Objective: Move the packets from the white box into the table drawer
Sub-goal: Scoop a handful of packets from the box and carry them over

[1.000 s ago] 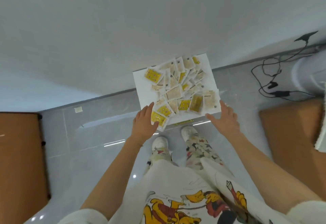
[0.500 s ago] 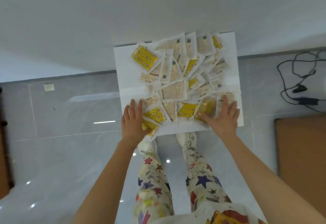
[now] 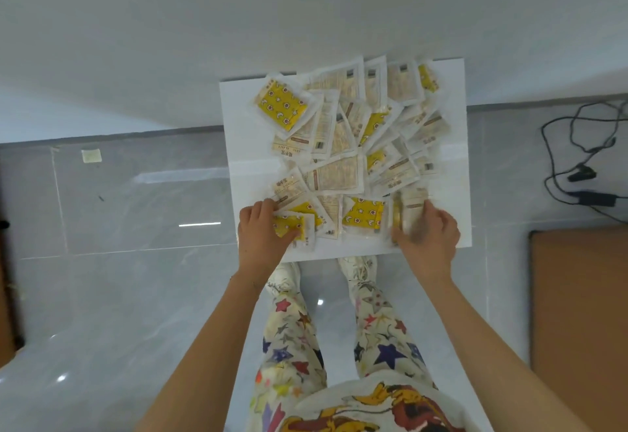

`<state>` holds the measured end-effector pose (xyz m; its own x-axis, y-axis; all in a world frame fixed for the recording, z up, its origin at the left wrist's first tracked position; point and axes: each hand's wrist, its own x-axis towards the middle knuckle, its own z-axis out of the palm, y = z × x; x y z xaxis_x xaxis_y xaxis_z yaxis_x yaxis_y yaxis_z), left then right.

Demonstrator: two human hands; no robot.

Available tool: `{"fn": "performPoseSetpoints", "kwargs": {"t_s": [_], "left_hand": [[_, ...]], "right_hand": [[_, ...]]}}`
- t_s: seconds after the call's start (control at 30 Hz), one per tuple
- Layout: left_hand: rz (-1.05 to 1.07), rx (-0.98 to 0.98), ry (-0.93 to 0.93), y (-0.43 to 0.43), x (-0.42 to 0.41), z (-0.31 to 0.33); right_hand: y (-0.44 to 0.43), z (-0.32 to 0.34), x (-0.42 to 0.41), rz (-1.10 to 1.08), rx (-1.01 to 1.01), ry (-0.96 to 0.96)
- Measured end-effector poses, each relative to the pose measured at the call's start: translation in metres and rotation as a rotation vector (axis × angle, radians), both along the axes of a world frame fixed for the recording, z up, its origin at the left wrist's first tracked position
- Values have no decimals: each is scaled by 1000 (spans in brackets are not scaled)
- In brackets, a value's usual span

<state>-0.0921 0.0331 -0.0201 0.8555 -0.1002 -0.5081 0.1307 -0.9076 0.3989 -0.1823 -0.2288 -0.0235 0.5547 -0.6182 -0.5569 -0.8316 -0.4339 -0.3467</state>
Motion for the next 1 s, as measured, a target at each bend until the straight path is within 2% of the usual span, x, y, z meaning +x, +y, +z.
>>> {"fn": "performPoseSetpoints", "kwargs": {"t_s": [0.13,0.23,0.3,0.43,0.57,0.73,0.83,1.0], "left_hand": [[33,-30,68,-9,1,7],[65,-39,128,-14,-5,8],[102,-46,160,-15,-10,5],[215,-123,219,-19,-21,2],[271,-204,238,-25,-27,6],[375,-316,335,-26,-27,9],[431,-436,416,-23,-26,13],[562,-600,365,-19,-15,35]], "right_hand": [[3,4,-2,-122,196,-94],[1,5,-3,-74,125,-106],[4,6,-2,-67,156,-107],[17,5,2,-176,308,-54],[27,0,3,-358,377,-118],[26,3,4,-297,222,-9],[23,14,6,-332,326,-103],[16,29,17,-525,416,-240]]}}
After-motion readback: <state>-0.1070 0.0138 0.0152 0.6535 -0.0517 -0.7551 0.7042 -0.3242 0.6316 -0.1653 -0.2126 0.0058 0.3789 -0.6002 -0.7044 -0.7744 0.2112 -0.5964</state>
